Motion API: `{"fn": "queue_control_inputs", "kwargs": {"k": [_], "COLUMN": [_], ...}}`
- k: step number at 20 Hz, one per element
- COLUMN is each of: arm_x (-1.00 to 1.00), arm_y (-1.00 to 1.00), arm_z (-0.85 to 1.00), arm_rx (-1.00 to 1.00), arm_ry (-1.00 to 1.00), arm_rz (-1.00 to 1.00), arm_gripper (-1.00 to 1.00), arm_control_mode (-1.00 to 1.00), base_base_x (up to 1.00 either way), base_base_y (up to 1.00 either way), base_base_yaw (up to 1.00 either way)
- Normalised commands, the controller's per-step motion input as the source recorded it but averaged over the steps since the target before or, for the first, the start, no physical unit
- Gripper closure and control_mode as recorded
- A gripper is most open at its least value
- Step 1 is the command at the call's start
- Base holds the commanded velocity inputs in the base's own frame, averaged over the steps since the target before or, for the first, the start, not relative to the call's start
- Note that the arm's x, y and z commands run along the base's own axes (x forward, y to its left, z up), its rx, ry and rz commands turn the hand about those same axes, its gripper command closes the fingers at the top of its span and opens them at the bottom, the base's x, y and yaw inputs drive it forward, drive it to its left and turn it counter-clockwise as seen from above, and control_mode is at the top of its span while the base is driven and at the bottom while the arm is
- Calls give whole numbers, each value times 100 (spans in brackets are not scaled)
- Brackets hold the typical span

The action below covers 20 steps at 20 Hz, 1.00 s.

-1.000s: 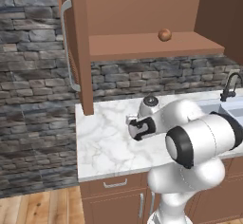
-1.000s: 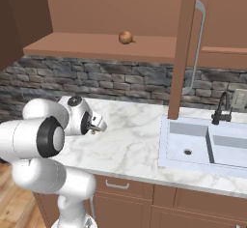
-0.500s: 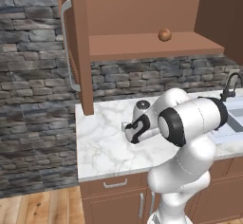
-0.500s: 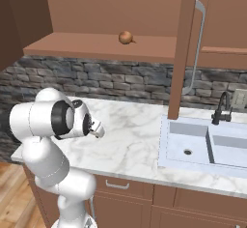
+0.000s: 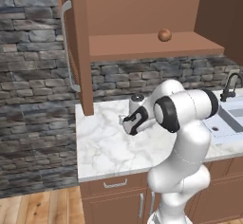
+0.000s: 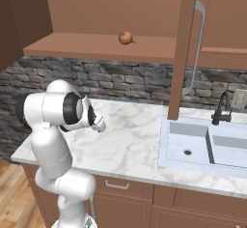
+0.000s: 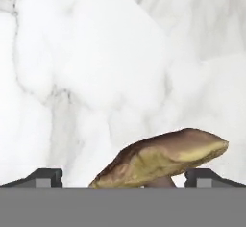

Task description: Pick the mushroom, onion from the counter and place them in the cabinet. Then close the cabinet.

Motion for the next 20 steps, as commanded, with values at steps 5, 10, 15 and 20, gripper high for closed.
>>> {"fn": "queue_control_inputs", "kwargs": {"k": [5,10,15,20], "arm_x": [54,6,-88,-100], "arm_y": [0,0,0,0], "arm_z": [-47,-39,23,96], "arm_rx": [0,0,0,0], "arm_ry": [-10,-14,-23,-13], "arm_rz": [0,1,9,11], "arm_gripper": [100,100,100,100], "arm_control_mode": [-100,-100,-100,-100], "base_base_x": [0,0,0,0], "base_base_y": [0,0,0,0], "base_base_yaw": [0,0,0,0]}}
